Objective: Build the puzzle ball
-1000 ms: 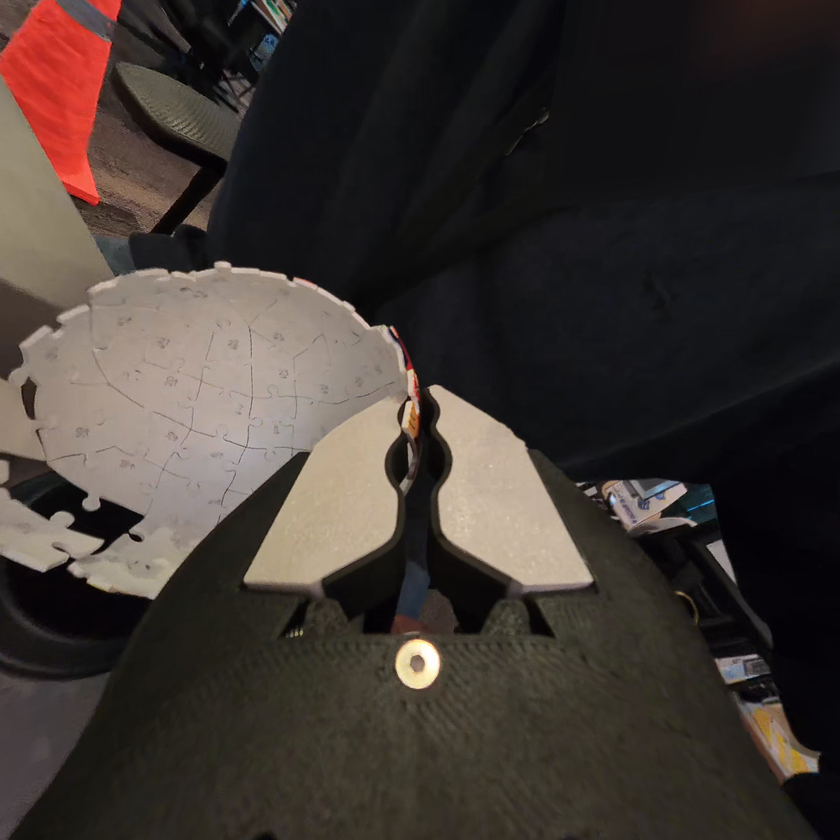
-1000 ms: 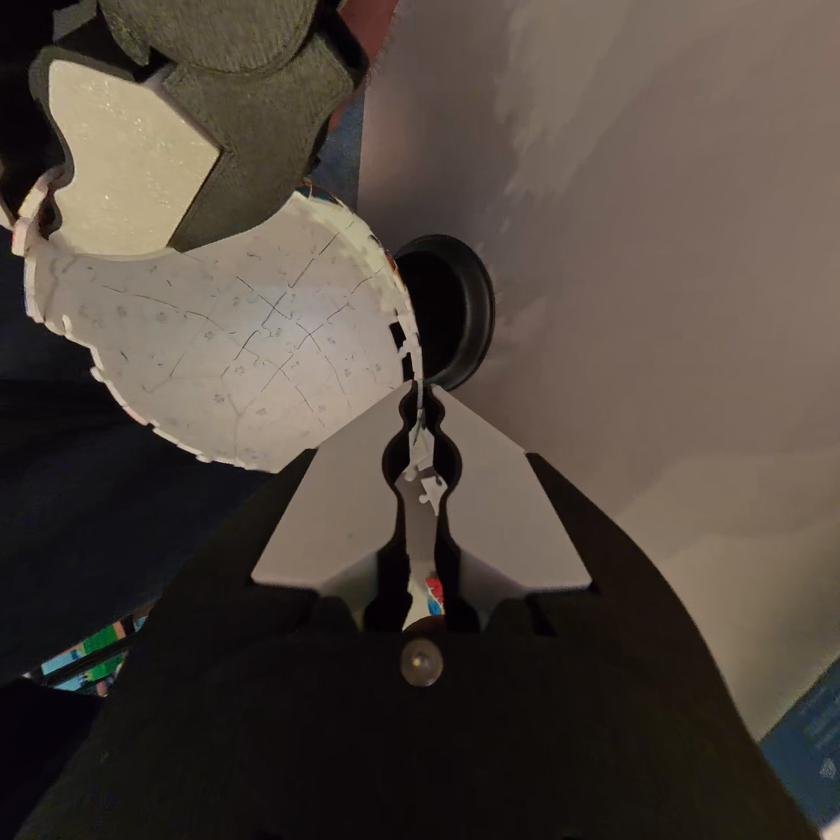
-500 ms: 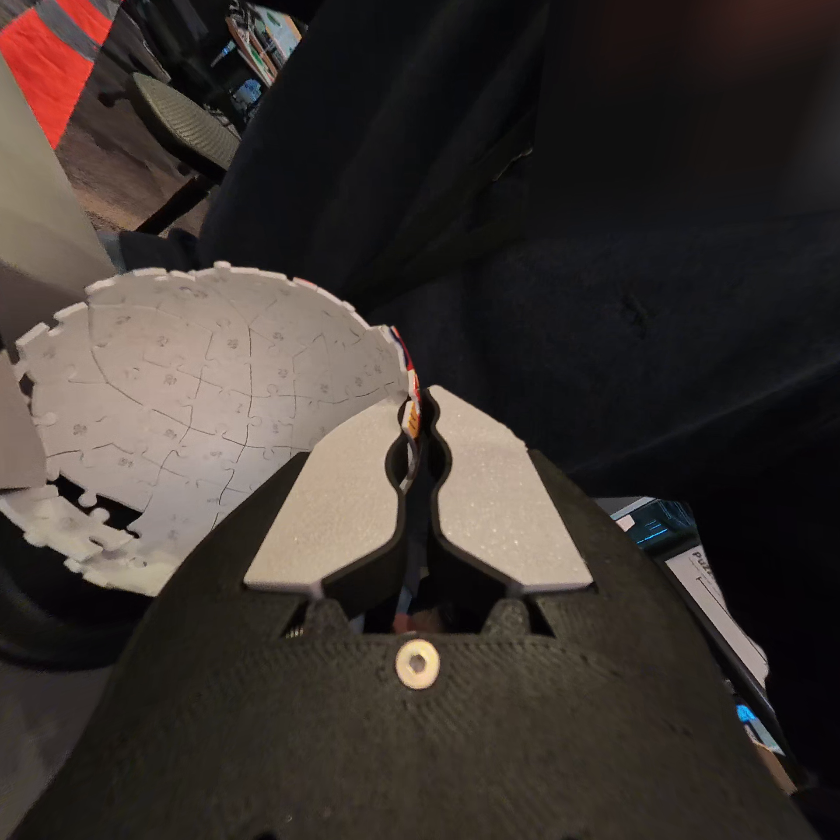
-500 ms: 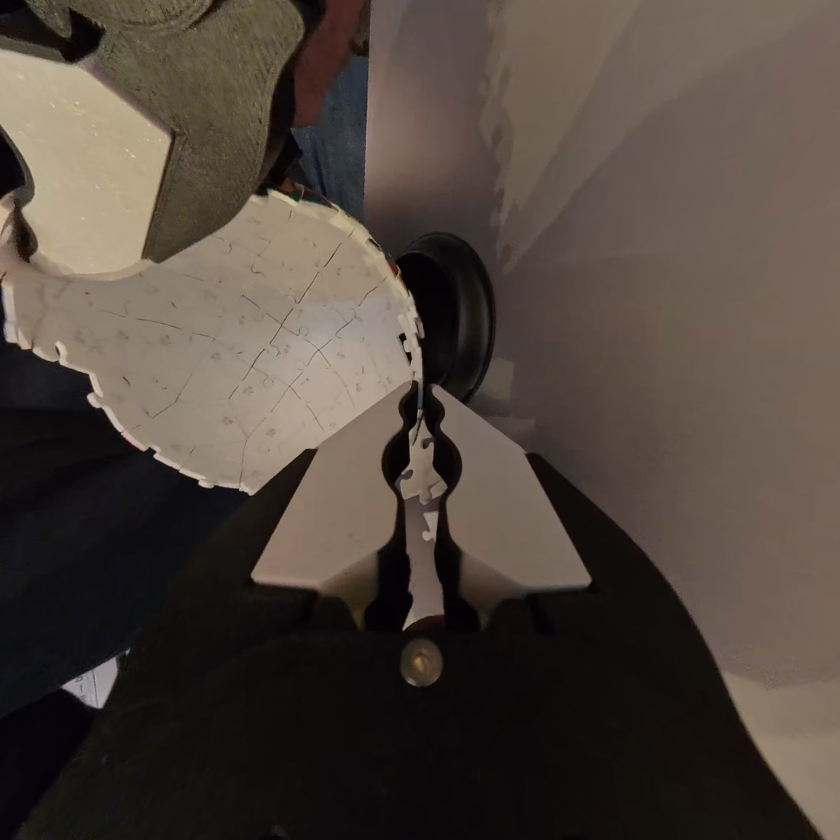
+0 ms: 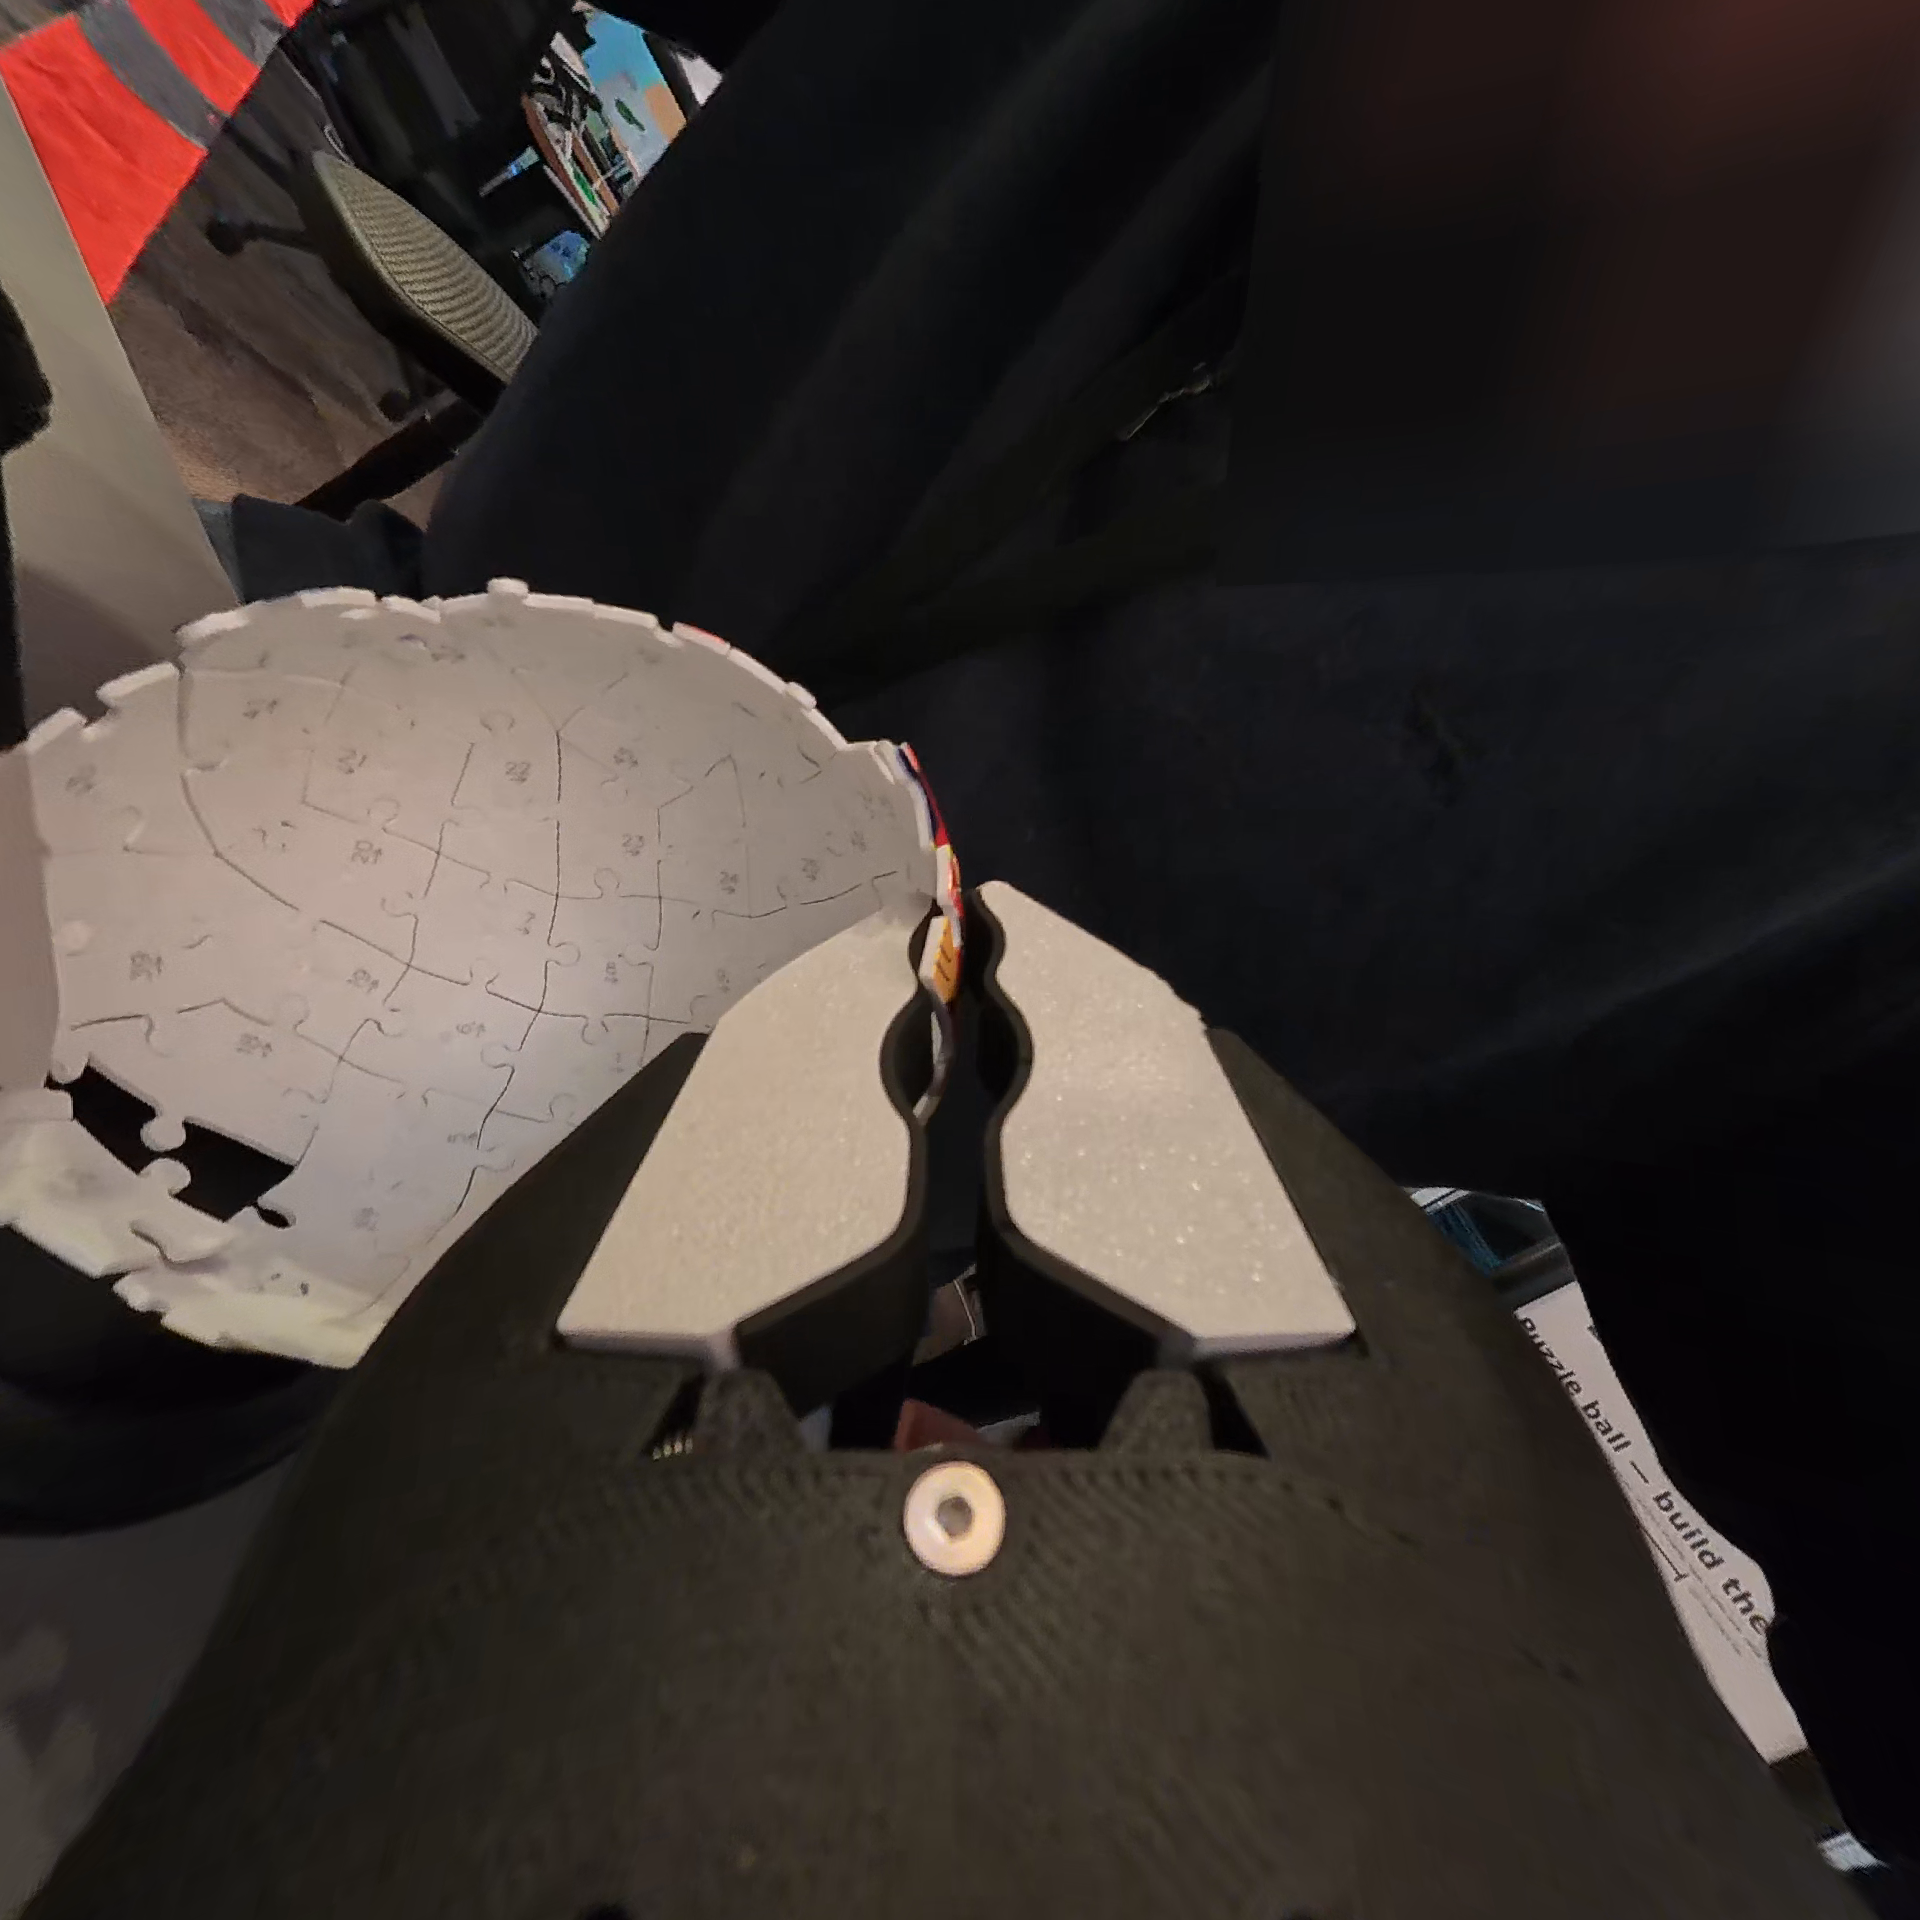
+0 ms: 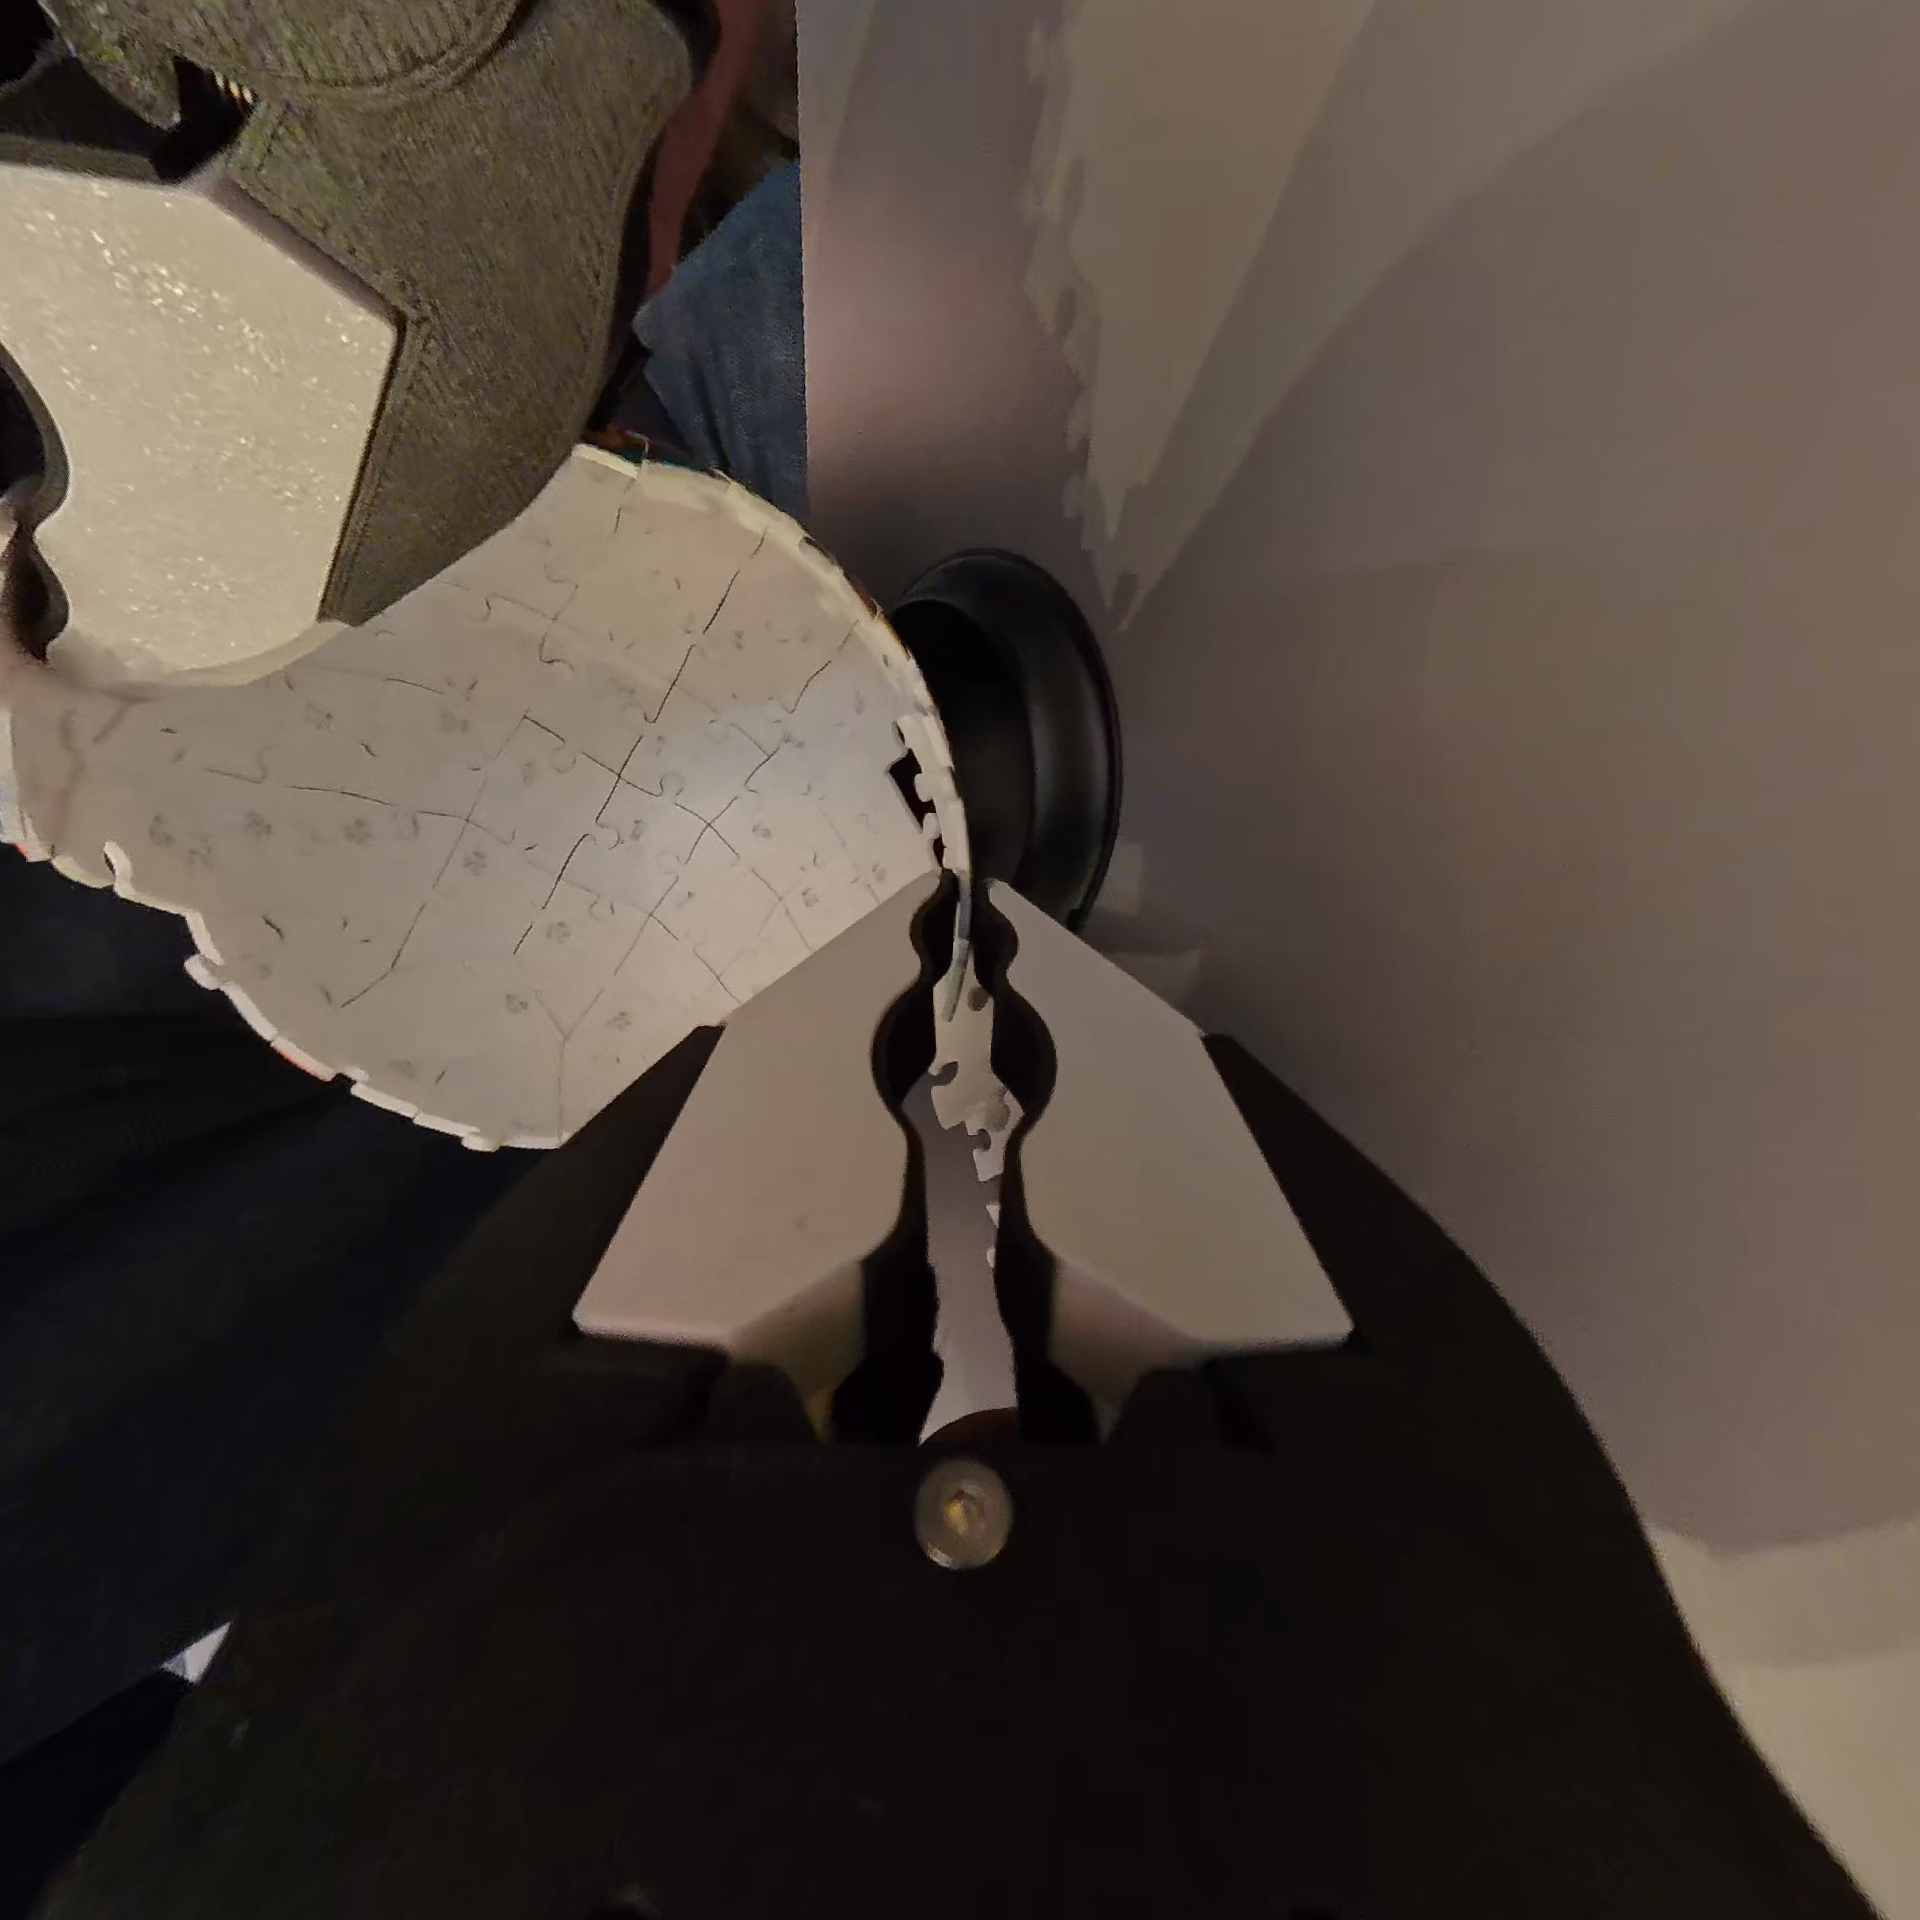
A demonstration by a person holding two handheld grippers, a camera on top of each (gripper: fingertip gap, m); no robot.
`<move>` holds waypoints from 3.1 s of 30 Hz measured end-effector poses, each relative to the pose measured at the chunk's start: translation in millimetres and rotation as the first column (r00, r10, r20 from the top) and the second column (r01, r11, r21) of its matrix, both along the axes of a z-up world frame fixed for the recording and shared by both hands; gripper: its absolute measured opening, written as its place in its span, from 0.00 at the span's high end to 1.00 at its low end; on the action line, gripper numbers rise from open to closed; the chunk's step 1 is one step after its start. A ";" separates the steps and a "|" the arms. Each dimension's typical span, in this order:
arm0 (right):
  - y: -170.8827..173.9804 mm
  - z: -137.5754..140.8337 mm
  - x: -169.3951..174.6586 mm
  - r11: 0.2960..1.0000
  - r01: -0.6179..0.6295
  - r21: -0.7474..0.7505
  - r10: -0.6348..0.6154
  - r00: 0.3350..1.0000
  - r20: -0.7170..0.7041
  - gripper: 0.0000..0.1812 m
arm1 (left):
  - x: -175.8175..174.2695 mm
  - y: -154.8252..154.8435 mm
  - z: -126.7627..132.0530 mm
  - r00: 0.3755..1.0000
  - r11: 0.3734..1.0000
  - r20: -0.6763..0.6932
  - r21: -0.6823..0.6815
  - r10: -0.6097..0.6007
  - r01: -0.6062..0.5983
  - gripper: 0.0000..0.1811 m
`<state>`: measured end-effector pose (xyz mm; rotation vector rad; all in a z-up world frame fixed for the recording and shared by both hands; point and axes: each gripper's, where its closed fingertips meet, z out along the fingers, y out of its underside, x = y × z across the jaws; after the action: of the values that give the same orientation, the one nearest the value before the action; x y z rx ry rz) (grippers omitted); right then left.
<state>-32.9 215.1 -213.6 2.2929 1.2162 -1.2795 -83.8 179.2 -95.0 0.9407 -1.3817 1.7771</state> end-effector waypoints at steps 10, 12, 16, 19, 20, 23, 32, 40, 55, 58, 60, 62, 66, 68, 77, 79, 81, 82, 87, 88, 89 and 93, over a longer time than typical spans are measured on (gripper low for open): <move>-0.5 -6.9 0.9 1.000 0.012 -0.007 -0.012 1.000 0.024 0.97 | 2.2 1.5 -0.4 1.000 1.000 -0.002 -0.021 0.005 -0.005 0.99; -0.7 -8.2 1.0 1.000 0.009 -0.010 -0.009 1.000 0.022 0.96 | 2.4 1.5 -1.2 1.000 1.000 -0.004 -0.021 0.001 -0.001 0.99; 0.1 -8.5 -0.2 1.000 0.010 -0.003 -0.010 1.000 0.002 0.90 | 2.1 2.5 -2.2 1.000 1.000 -0.002 -0.019 -0.003 0.003 0.99; 1.9 -5.7 -3.1 1.000 0.028 -0.006 -0.029 0.999 -0.030 0.90 | 2.7 3.8 -2.4 1.000 1.000 -0.002 -0.020 0.001 -0.001 0.99; 3.2 -5.9 -3.5 0.999 0.032 0.002 -0.032 0.999 -0.031 0.90 | 2.4 3.9 -2.4 1.000 1.000 0.001 -0.020 0.001 -0.001 0.99; 5.4 -2.6 -8.0 0.999 0.048 0.001 -0.048 0.997 -0.062 0.89 | 1.8 2.6 -1.0 1.000 1.000 0.000 -0.030 -0.001 0.001 0.99; 0.5 -3.5 -18.9 0.998 0.060 0.027 -0.057 0.991 -0.117 0.86 | -3.0 -4.3 0.7 1.000 0.999 0.022 -0.031 -0.015 0.016 0.99; 10.1 0.3 -18.3 0.982 0.086 0.168 -0.050 0.977 -0.208 0.78 | -3.2 -2.3 1.0 1.000 0.999 0.013 -0.048 -0.006 0.007 0.99; 11.9 3.5 -25.5 0.859 0.044 0.511 0.106 0.960 -0.261 0.67 | -4.7 -6.4 -0.7 1.000 0.998 0.023 -0.056 -0.015 0.017 0.99; 20.0 7.2 -14.5 0.833 0.052 0.551 0.097 0.967 -0.237 0.71 | -3.9 -5.8 -1.1 1.000 0.998 0.022 -0.058 -0.008 0.009 0.99; 25.2 10.9 -7.1 0.831 0.079 0.551 0.070 0.967 -0.245 0.74 | -3.5 -5.0 -1.6 1.000 0.998 0.021 -0.055 -0.008 0.009 0.99; 25.8 9.0 -1.6 0.810 0.059 0.583 0.087 0.971 -0.220 0.77 | -2.3 -3.2 -1.5 1.000 0.998 0.017 -0.059 -0.004 0.005 0.99; 17.1 6.0 -11.2 0.789 0.015 0.614 0.147 0.966 -0.213 0.79 | -1.6 -1.8 -2.9 1.000 0.998 0.007 -0.061 -0.015 0.015 0.99; 16.4 7.4 -19.5 0.791 0.027 0.611 0.153 0.958 -0.242 0.78 | -0.5 -1.4 -2.8 1.000 0.998 0.006 -0.062 -0.013 0.014 0.99; 14.2 -8.4 -32.8 0.757 0.008 0.654 0.185 0.956 -0.226 0.82 | 2.3 1.0 -3.4 1.000 0.997 -0.003 -0.068 -0.020 0.020 0.99; 13.2 -12.8 -32.0 0.752 -0.011 0.659 0.193 0.960 -0.204 0.81 | 2.9 1.8 -3.4 1.000 0.998 0.000 -0.066 -0.024 0.024 0.99; 12.7 -13.6 -31.6 0.752 -0.027 0.658 0.204 0.960 -0.194 0.82 | 4.4 2.7 -4.4 1.000 0.998 0.000 -0.066 -0.024 0.024 0.99; 12.4 -14.1 -31.3 0.751 -0.040 0.659 0.211 0.960 -0.182 0.82 | 5.2 3.4 -5.2 1.000 0.997 -0.001 -0.066 -0.025 0.025 0.99; 11.4 -14.6 -31.8 0.758 -0.079 0.648 0.223 0.964 -0.143 0.83 | 5.3 1.7 -6.1 1.000 0.997 -0.004 -0.067 -0.027 0.026 0.99; 11.0 -14.7 -31.9 0.758 -0.082 0.648 0.223 0.965 -0.140 0.84 | 5.2 1.4 -6.3 1.000 0.998 -0.004 -0.063 -0.026 0.025 0.98; 10.4 -14.8 -31.8 0.759 -0.084 0.646 0.224 0.965 -0.137 0.84 | 4.9 1.2 -6.7 1.000 0.998 -0.005 -0.058 -0.023 0.023 0.98; 10.9 -15.0 -31.1 0.767 -0.075 0.637 0.203 0.971 -0.130 0.85 | 6.9 5.3 -6.0 1.000 0.999 -0.006 -0.031 0.010 -0.010 0.94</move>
<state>-64.0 226.0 -228.6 2.4561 2.1178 -1.1795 -76.9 184.5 -101.0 0.9372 -1.3439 1.7972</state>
